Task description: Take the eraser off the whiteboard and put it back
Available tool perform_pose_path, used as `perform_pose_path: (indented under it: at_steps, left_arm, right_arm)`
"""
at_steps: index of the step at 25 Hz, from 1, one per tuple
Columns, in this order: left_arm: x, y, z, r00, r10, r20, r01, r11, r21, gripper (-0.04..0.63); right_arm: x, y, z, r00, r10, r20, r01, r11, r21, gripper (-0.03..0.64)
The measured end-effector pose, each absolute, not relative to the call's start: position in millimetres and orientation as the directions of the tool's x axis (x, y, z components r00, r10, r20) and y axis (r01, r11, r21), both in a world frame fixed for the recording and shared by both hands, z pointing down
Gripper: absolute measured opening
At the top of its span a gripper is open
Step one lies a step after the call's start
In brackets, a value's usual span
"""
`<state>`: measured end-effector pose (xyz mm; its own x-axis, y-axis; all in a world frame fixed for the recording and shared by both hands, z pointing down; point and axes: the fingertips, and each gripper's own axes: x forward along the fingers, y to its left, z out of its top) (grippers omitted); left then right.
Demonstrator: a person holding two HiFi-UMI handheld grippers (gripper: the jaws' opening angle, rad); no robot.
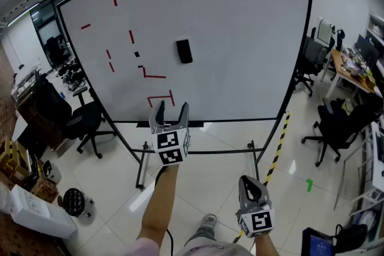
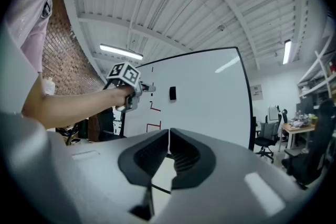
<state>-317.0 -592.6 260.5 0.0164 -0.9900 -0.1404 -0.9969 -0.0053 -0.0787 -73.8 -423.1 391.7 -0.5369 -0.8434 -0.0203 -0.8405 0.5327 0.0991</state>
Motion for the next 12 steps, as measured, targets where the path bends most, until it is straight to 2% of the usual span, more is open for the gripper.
perform_pose_path:
  at_steps: [2, 5, 12]
  left_arm:
    - [-341, -655, 247, -0.014, -0.989, -0.147, -0.996, 0.027, -0.087, 0.324]
    - [-367, -737, 232, -0.019, -0.988, -0.153, -0.996, 0.033, -0.087, 0.351]
    - [-382, -855, 235, -0.065, -0.981, -0.184, -0.994, 0.080, -0.074, 0.353]
  right_arm:
    - [-92, -444, 392, -0.534, -0.845, 0.019, -0.840, 0.533, 0.106, 0.004]
    - [-109, -476, 401, -0.504, -0.860, 0.080, -0.852, 0.510, 0.116, 0.005]
    - [-81, -538, 434, -0.341, -0.916, 0.210, -0.913, 0.376, 0.159, 0.003]
